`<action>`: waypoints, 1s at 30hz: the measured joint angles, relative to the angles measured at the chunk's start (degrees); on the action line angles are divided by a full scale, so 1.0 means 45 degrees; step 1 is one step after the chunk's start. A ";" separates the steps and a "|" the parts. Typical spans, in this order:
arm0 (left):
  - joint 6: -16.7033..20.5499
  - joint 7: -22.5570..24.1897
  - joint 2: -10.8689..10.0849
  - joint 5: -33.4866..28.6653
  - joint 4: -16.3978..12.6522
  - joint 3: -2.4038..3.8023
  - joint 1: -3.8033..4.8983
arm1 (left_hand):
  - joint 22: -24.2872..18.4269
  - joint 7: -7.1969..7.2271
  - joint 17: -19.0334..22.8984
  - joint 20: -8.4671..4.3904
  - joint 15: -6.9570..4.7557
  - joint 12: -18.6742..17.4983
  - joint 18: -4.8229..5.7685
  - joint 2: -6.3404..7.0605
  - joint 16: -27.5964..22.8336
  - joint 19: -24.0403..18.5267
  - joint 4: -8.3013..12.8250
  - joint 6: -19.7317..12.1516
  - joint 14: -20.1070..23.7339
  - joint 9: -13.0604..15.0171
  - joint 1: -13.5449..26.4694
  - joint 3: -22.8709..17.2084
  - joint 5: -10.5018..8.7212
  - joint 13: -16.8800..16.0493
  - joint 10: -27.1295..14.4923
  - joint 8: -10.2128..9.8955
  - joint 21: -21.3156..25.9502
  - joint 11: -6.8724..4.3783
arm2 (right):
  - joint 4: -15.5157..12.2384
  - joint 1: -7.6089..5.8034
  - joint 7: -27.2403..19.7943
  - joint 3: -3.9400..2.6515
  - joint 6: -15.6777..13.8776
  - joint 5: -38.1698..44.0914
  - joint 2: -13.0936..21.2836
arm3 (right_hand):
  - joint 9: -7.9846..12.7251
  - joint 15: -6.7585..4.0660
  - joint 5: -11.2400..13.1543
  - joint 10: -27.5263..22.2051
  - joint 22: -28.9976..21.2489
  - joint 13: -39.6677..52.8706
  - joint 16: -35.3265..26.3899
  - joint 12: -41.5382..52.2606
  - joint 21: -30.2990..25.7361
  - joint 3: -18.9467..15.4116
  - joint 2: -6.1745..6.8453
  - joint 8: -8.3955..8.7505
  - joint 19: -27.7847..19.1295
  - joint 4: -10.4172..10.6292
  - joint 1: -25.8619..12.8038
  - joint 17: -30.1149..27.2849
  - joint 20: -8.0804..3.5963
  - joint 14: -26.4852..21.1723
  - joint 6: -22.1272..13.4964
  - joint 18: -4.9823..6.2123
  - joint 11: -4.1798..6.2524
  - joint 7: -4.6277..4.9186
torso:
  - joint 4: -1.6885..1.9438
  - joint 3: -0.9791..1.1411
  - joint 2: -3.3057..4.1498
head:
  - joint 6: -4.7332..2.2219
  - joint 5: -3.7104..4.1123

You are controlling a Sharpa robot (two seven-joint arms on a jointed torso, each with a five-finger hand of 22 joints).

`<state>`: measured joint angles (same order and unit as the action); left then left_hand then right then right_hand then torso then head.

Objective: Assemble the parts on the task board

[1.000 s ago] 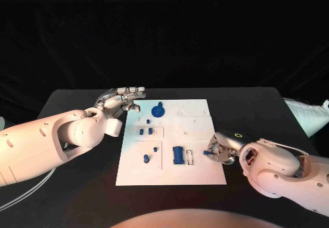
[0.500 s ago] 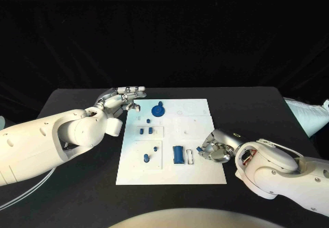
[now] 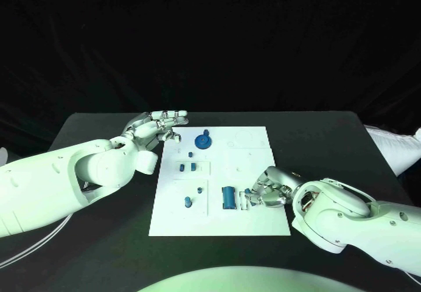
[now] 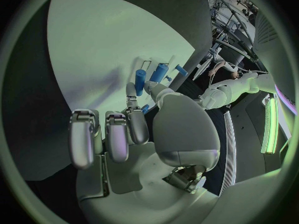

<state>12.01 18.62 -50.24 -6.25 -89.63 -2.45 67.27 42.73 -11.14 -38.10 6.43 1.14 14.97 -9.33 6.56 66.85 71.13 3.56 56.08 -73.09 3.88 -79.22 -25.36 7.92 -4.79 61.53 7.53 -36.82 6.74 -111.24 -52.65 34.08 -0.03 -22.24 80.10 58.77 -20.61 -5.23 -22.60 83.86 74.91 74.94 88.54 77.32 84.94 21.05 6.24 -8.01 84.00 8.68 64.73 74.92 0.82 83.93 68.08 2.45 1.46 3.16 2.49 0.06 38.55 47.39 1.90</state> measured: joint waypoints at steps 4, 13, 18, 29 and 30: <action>-0.0002 -0.0001 -0.0001 0.0001 -0.0007 0.0000 0.0000 | -0.0001 0.0000 0.0000 0.0000 0.0000 0.0000 0.0000 0.0000 0.0000 0.0000 0.0000 0.0000 0.0000 0.0000 0.0000 0.0000 0.0000 -0.0001 0.0000 0.0000 0.0000 0.0000 | 0.0072 0.0001 0.0024 0.0001 0.0140 -0.0181 -0.0117 | -0.0042 -0.0043 -0.0131 0.0066 -0.0001 -0.0001 0.0000 -0.0065 0.0000 -0.0218 0.0021 -0.0043 0.0000 0.0056 -0.0080 -0.0001 0.0000 0.0043 0.0192 0.0002 0.0066 -0.0101 | -0.0006 0.0002 0.0001 | 0.0004 -0.0004; -0.0011 -0.0004 0.0003 0.0005 -0.0013 0.0001 0.0000 | -0.0001 0.0000 -0.0001 0.0000 0.0000 0.0000 -0.0001 0.0000 0.0000 0.0000 0.0000 0.0000 0.0000 0.0000 0.0000 0.0000 0.0000 -0.0001 0.0000 0.0000 0.0000 0.0000 | 0.0153 0.0002 0.0052 0.0001 0.0457 -0.0395 -0.0357 | -0.0080 -0.0047 -0.0132 0.0087 -0.0002 -0.0002 0.0000 -0.0077 0.0000 -0.0288 -0.0029 -0.0043 0.0000 0.0056 -0.0130 -0.0002 0.0000 0.0046 0.0284 0.0011 0.0087 -0.0190 | -0.0010 0.0016 0.0001 | 0.0007 -0.0023; -0.0018 -0.0009 0.0006 0.0006 -0.0014 0.0003 0.0000 | -0.0002 0.0000 -0.0001 0.0000 0.0000 0.0000 -0.0001 0.0000 0.0000 0.0000 0.0000 0.0000 0.0000 0.0000 0.0000 0.0000 0.0000 -0.0001 0.0000 0.0000 0.0000 0.0000 | 0.0254 0.0001 0.0065 0.0001 0.0581 -0.0436 -0.0394 | -0.0083 -0.0047 -0.0131 0.0086 -0.0002 -0.0002 -0.0001 -0.0077 -0.0001 -0.0288 -0.0029 -0.0088 0.0000 0.0056 -0.0130 -0.0002 0.0000 0.0046 0.0311 0.0012 0.0087 -0.0214 | -0.0010 0.0016 0.0002 | 0.0009 -0.0039; -0.0042 -0.0029 0.0006 0.0009 -0.0020 0.0002 0.0000 | -0.0003 0.0000 0.0012 0.0000 0.0000 0.0000 0.0000 0.0000 0.0000 0.0000 0.0037 0.0000 0.0000 0.0000 0.0000 0.0036 0.0000 -0.0002 -0.0046 -0.0001 0.0000 -0.0046 | 0.0533 -0.0021 0.0063 -0.0017 0.0701 -0.0425 -0.0578 | -0.0135 -0.0046 -0.0129 0.0086 0.0008 -0.0004 -0.0001 -0.0193 -0.0001 -0.0573 -0.0115 -0.0195 0.0000 0.0194 -0.0216 -0.0003 0.0001 0.0045 0.0439 0.0018 0.0088 -0.0300 | -0.0010 0.0016 0.0007 | 0.0015 -0.0077; -0.0044 -0.0030 0.0006 0.0010 -0.0020 0.0002 0.0000 | -0.0003 0.0000 0.0012 0.0000 0.0000 0.0000 -0.0001 0.0000 0.0000 0.0000 0.0036 0.0000 0.0000 0.0000 0.0000 0.0036 0.0000 -0.0002 -0.0046 0.0000 0.0000 -0.0046 | 0.0547 -0.0021 0.0063 -0.0017 0.0706 -0.0418 -0.0592 | -0.0134 -0.0046 -0.0129 0.0086 0.0007 -0.0004 -0.0001 -0.0217 -0.0001 -0.0575 -0.0160 -0.0223 0.0000 0.0195 -0.0262 -0.0003 0.0001 0.0045 0.0453 0.0018 0.0088 -0.0314 | -0.0009 0.0016 0.0007 | 0.0015 -0.0079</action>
<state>11.82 18.48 -50.22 -6.21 -89.72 -2.44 67.27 42.72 -11.14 -38.05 6.43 1.14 14.97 -9.33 6.56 66.85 71.13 3.72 56.08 -73.10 3.88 -79.23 -25.20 7.91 -4.80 61.32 7.53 -36.82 6.54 -108.78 -52.75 34.36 -0.11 -19.07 78.22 56.10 -21.22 -5.44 -23.18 84.25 74.95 74.92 88.54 76.35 84.94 18.46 5.52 -9.02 84.00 9.56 63.55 74.90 0.82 84.13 70.12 2.53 1.85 1.74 2.45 0.13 38.58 47.46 1.54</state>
